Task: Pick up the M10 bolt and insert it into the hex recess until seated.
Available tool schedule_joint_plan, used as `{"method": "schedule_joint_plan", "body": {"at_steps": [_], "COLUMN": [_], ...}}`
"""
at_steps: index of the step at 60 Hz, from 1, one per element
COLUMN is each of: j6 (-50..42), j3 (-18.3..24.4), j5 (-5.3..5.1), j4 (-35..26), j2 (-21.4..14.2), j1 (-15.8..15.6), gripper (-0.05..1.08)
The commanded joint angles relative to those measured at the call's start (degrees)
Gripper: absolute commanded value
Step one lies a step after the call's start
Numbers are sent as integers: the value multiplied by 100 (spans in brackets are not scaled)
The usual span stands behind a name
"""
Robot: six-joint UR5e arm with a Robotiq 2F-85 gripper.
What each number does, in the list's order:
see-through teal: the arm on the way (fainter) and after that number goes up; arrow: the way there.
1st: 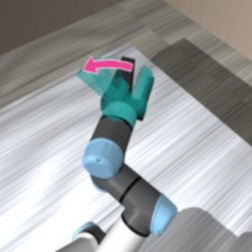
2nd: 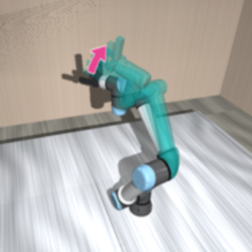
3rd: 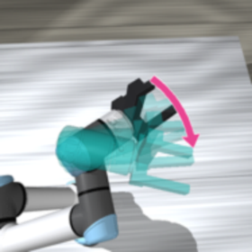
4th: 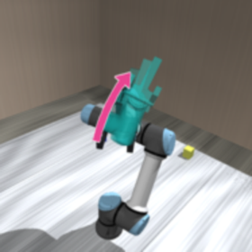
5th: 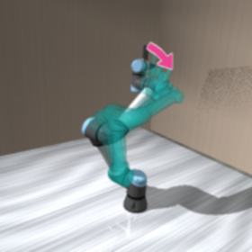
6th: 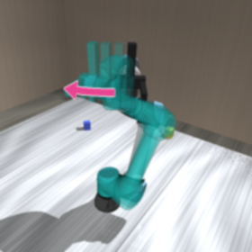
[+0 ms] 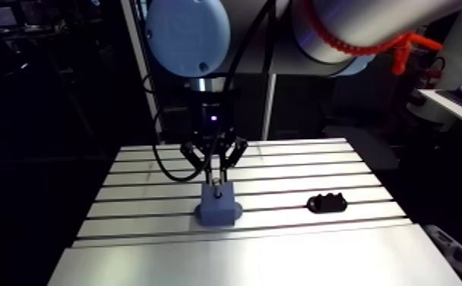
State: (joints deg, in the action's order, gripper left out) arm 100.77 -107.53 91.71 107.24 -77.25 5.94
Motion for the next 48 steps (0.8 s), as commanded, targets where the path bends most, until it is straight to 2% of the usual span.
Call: {"method": "schedule_joint_plan", "body": {"at_steps": [1,48], "j6": [0,53], "j3": [-1,-63], "j5": [0,9], "j4": [12,29], "j2": [5,13], "j1": [4,11], "gripper": [86,86]}}
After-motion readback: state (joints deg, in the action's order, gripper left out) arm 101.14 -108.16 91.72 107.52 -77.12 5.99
